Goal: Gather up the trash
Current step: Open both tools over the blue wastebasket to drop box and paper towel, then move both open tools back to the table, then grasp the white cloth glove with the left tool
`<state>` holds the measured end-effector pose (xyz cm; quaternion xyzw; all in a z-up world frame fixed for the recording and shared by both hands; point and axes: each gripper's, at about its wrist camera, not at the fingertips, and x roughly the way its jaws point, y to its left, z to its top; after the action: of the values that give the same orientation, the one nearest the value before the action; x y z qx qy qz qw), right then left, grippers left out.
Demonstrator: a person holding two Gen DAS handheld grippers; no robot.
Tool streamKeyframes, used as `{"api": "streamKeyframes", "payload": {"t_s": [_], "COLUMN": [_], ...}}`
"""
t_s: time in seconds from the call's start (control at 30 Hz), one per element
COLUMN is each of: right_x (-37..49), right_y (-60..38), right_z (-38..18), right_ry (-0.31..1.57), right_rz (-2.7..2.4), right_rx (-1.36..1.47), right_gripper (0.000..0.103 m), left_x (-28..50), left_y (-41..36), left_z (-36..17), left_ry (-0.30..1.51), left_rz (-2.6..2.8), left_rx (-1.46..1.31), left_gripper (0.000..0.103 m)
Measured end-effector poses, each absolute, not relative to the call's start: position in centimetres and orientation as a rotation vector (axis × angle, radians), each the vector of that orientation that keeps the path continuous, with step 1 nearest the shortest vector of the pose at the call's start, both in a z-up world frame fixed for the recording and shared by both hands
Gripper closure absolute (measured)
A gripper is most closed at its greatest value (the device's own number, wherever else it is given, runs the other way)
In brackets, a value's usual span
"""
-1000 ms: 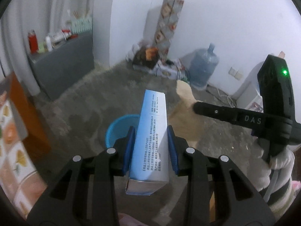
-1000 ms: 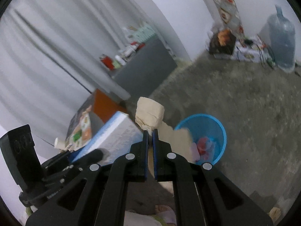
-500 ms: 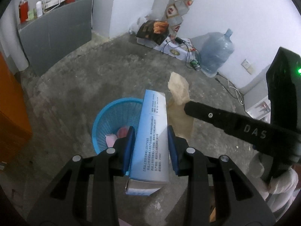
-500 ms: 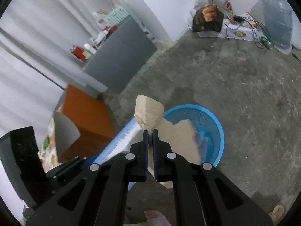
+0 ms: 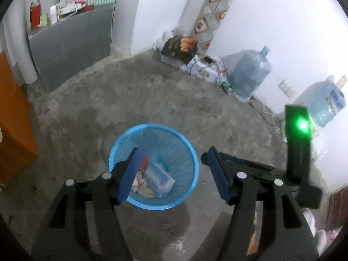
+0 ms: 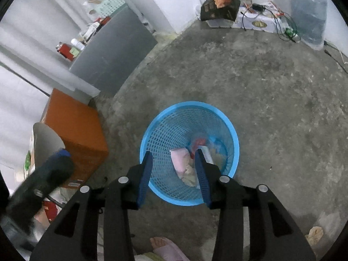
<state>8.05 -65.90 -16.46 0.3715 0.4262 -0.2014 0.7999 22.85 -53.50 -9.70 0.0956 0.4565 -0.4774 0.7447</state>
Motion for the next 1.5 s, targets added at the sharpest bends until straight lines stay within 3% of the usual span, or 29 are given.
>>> {"api": "streamKeyframes", "payload": {"t_s": [0.17, 0.43, 0.53, 0.87, 1.07, 1.27, 1.5], "right_x": [6.1, 1.5, -0.1, -1.1, 1.2, 4.3, 7.7], "right_y": [-63.5, -56.7, -53.8, -45.4, -38.8, -31.4, -26.3], "right_z": [-13.1, -5.8, -3.2, 2.1, 3.1, 2.6, 0.1], "right_ry": [0.855, 0.709, 0.660, 0.613, 0.663, 0.740, 0.849], "right_rz": [-0.429, -0.441, -0.443, -0.236, -0.030, 0.120, 0.224], "right_rx": [0.710, 0.458, 0.365, 0.394, 0.445, 0.423, 0.466], "right_gripper": [0.055, 0.015, 0.009, 0.007, 0.007, 0.007, 0.007], "left_x": [20.7, 15.4, 14.0, 10.8, 10.3, 10.6, 12.4], "left_y": [-49.7, -39.2, -34.6, -15.4, -4.5, 1.8, 3.3], "left_z": [-4.5, 3.3, 5.0, 9.6, 9.0, 5.7, 2.1], "left_ry": [0.911, 0.774, 0.730, 0.570, 0.503, 0.557, 0.641], "left_rz": [-1.090, -1.112, -1.094, -0.909, -0.734, -0.649, -0.674], "left_rx": [0.170, 0.042, 0.005, -0.113, -0.186, -0.251, -0.266], "left_gripper": [0.041, 0.027, 0.025, 0.021, 0.021, 0.021, 0.023]}}
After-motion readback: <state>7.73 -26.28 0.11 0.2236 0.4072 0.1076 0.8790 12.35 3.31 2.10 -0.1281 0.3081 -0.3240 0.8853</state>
